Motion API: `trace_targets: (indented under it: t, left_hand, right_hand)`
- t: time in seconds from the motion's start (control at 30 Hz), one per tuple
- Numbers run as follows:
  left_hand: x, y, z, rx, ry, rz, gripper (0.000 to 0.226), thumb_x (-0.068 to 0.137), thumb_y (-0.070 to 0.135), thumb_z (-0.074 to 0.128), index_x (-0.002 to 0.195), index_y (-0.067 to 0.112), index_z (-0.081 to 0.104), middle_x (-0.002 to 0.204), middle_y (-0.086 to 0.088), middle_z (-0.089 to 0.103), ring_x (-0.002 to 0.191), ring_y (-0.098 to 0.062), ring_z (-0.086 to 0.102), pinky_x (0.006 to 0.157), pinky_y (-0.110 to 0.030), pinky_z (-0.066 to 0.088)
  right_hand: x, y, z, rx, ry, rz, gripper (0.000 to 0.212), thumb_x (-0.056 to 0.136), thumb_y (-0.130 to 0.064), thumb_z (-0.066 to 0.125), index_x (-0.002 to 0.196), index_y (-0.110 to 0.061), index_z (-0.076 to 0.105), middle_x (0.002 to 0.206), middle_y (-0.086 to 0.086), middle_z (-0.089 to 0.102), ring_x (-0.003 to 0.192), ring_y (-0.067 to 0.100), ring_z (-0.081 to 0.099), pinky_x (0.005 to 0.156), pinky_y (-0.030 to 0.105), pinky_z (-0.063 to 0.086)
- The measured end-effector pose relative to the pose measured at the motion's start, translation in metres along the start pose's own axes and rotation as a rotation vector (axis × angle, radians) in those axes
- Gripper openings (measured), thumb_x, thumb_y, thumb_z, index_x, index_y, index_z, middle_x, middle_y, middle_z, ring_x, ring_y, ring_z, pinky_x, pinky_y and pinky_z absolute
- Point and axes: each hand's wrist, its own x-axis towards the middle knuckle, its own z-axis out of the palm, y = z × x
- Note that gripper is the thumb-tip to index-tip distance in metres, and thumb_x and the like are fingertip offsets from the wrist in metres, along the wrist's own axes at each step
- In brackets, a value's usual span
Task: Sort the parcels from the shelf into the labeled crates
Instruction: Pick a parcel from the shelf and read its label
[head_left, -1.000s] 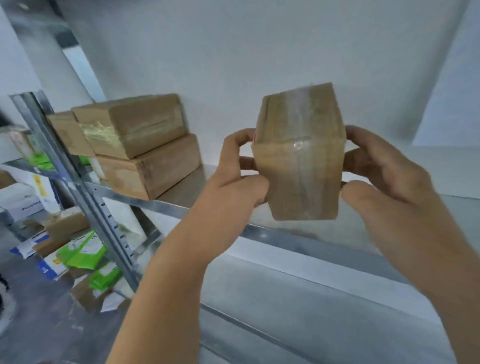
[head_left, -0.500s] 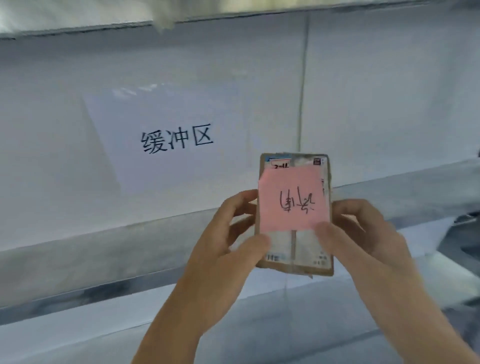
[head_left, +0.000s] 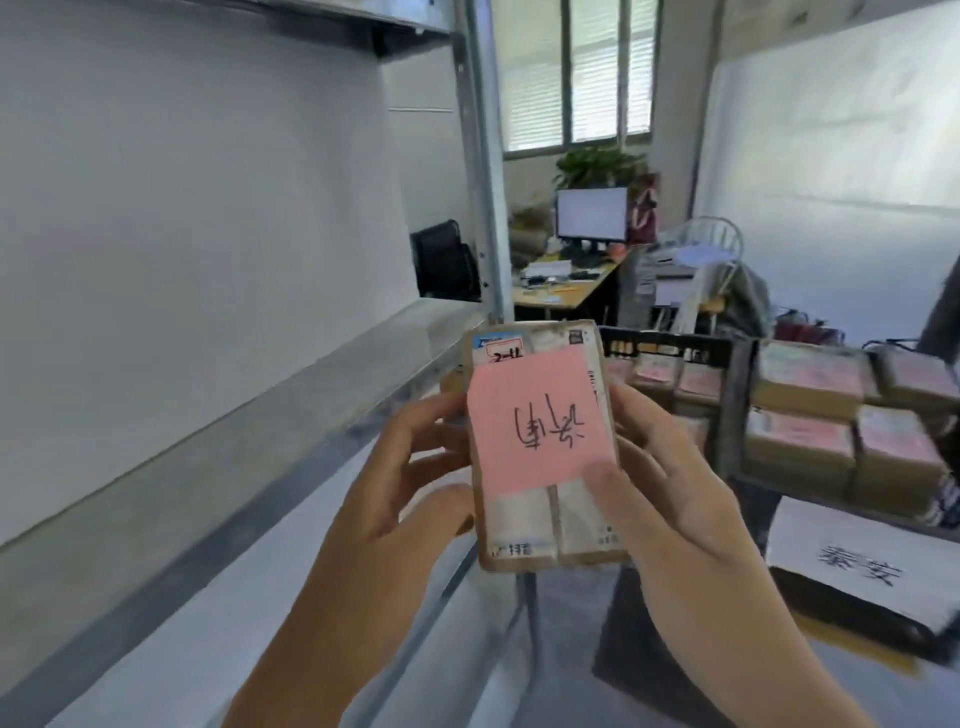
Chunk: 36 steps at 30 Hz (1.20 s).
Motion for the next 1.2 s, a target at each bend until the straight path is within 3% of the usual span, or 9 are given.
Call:
trace_targets:
  t: [0.1, 0.23, 0.4, 0.5, 0.6, 0.77, 1.0, 1.13, 1.2]
  left_hand:
    - [0.052, -0.01, 0.035, 0.042, -0.126, -0.007, 0.053, 0.082, 0.024, 0.053, 0.121, 0.057, 0.068, 0.117, 0.013, 0.073, 0.118, -0.01, 0.07, 0.098, -0.047, 0.062]
    - [0.119, -0.029, 0.068, 0.081, -0.246, -0.027, 0.06, 0.08, 0.023, 0.056, 0.126, 0.06, 0.068, 0.11, 0.011, 0.073, 0.113, -0.018, 0.071, 0.098, -0.056, 0.06]
    - [0.201, -0.071, 0.101, 0.069, -0.351, -0.089, 0.061, 0.09, 0.005, 0.062, 0.119, 0.057, 0.074, 0.105, 0.005, 0.077, 0.107, -0.022, 0.074, 0.09, -0.048, 0.065]
    - [0.237, -0.094, 0.118, 0.023, -0.38, -0.195, 0.076, 0.1, -0.02, 0.048, 0.109, 0.048, 0.081, 0.105, -0.009, 0.078, 0.102, -0.028, 0.076, 0.074, -0.034, 0.067]
    - [0.287, -0.117, 0.147, -0.039, -0.337, -0.298, 0.066, 0.103, -0.017, 0.044, 0.094, 0.034, 0.083, 0.094, -0.013, 0.077, 0.09, -0.03, 0.079, 0.065, -0.034, 0.066]
    - [0.362, -0.161, 0.192, -0.028, -0.144, -0.401, 0.044, 0.107, -0.006, 0.045, 0.098, 0.023, 0.077, 0.088, -0.008, 0.073, 0.104, -0.039, 0.076, 0.082, -0.057, 0.065]
    - [0.434, -0.173, 0.239, 0.027, -0.091, -0.419, 0.038, 0.107, -0.001, 0.047, 0.107, 0.025, 0.075, 0.096, -0.001, 0.079, 0.099, -0.02, 0.079, 0.093, -0.056, 0.063]
    - [0.463, -0.185, 0.245, 0.085, -0.112, -0.428, 0.038, 0.106, 0.001, 0.048, 0.108, 0.028, 0.075, 0.098, 0.005, 0.08, 0.101, -0.014, 0.078, 0.1, -0.055, 0.06]
    - [0.479, -0.192, 0.246, 0.094, -0.137, -0.423, 0.039, 0.105, 0.0, 0.048, 0.108, 0.028, 0.075, 0.098, 0.006, 0.08, 0.102, -0.014, 0.077, 0.101, -0.055, 0.06]
  right_hand:
    - [0.028, 0.011, -0.031, 0.003, 0.057, 0.123, 0.046, 0.09, -0.043, 0.063, 0.132, -0.057, 0.051, 0.123, -0.013, 0.07, 0.112, 0.012, 0.07, 0.081, 0.035, 0.064]
    - [0.068, 0.037, -0.057, -0.287, 0.174, 0.2, 0.083, 0.068, -0.075, 0.077, 0.132, -0.08, 0.024, 0.127, -0.026, 0.059, 0.114, 0.009, 0.065, 0.094, 0.039, 0.059]
    - [0.119, 0.07, -0.075, -0.545, 0.255, 0.328, 0.107, 0.054, -0.084, 0.065, 0.142, -0.072, 0.004, 0.131, -0.038, 0.031, 0.121, 0.002, 0.047, 0.104, 0.037, 0.049]
    - [0.149, 0.09, -0.092, -0.613, 0.253, 0.364, 0.101, 0.06, -0.076, 0.065, 0.142, -0.069, 0.006, 0.124, -0.032, 0.036, 0.111, 0.002, 0.052, 0.097, 0.032, 0.052]
    - [0.184, 0.124, -0.123, -0.628, 0.278, 0.365, 0.093, 0.069, -0.061, 0.072, 0.142, -0.065, 0.013, 0.122, -0.029, 0.038, 0.105, 0.004, 0.055, 0.092, 0.03, 0.054]
    - [0.234, 0.186, -0.207, -0.742, 0.299, 0.379, 0.087, 0.071, -0.058, 0.073, 0.14, -0.064, 0.021, 0.121, -0.021, 0.039, 0.092, 0.006, 0.059, 0.077, 0.033, 0.06]
    - [0.301, 0.234, -0.284, -0.875, 0.387, 0.451, 0.088, 0.074, -0.051, 0.078, 0.142, -0.06, 0.023, 0.12, -0.013, 0.042, 0.085, -0.001, 0.052, 0.064, 0.02, 0.043]
    - [0.317, 0.254, -0.284, -0.862, 0.409, 0.471, 0.091, 0.074, -0.049, 0.078, 0.145, -0.059, 0.021, 0.123, -0.012, 0.042, 0.092, 0.013, 0.06, 0.074, 0.041, 0.059]
    - [0.315, 0.267, -0.281, -0.909, 0.448, 0.51, 0.092, 0.075, -0.048, 0.078, 0.147, -0.056, 0.021, 0.124, -0.011, 0.041, 0.094, 0.015, 0.06, 0.074, 0.039, 0.058]
